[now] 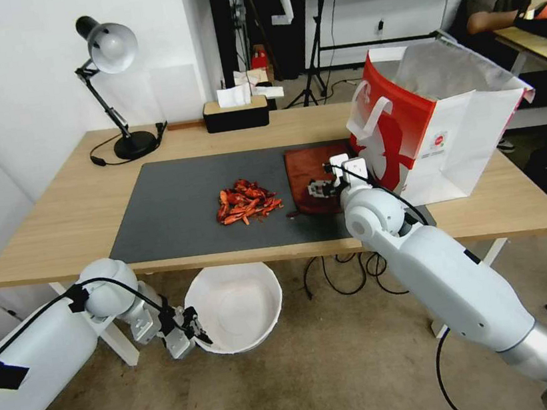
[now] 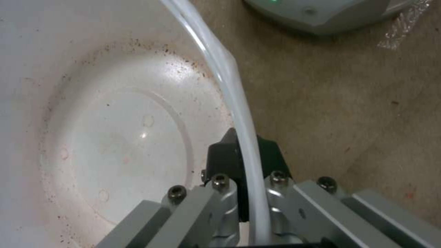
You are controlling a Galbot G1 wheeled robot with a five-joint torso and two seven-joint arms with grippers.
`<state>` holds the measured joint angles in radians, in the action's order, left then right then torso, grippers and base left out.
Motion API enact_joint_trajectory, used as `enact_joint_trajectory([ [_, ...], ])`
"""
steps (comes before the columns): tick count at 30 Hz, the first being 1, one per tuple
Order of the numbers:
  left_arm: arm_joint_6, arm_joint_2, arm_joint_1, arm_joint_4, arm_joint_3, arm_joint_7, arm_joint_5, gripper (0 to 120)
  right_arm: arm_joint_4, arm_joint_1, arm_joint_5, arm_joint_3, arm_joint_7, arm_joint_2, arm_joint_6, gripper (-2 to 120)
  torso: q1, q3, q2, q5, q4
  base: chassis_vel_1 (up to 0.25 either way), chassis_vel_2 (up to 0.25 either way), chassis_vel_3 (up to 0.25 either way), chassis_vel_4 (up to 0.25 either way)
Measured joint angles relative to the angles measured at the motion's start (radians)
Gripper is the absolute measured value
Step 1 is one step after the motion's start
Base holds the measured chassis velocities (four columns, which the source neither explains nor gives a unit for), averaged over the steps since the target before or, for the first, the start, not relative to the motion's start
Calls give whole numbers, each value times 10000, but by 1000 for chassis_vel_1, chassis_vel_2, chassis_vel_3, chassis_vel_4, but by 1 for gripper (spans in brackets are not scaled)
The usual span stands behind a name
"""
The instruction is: Sweep shrimp from table into container with towel, then put container into takeout bag.
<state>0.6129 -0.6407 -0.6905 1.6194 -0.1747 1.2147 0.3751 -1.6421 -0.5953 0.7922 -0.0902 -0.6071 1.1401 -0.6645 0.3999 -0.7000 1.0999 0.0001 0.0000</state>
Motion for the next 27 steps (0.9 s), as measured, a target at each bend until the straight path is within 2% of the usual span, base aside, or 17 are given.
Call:
enact_joint_trajectory([
  [9,52,-32,-19,11,-22,1,5,0,104,-17,3,38,207,129,7,100,0,0,2,-1,0,0,0,0,0],
  [19,60,244,-245,133,200,1,-1,0,34,95,285,-104,53,68,-165,100,0,0,2,-1,0,0,0,0,0],
  [27,89,230,-331,80,279,1,10,0,216,385,406,-281,-188,98,-259,100,0,0,2,-1,1,0,0,0,0],
])
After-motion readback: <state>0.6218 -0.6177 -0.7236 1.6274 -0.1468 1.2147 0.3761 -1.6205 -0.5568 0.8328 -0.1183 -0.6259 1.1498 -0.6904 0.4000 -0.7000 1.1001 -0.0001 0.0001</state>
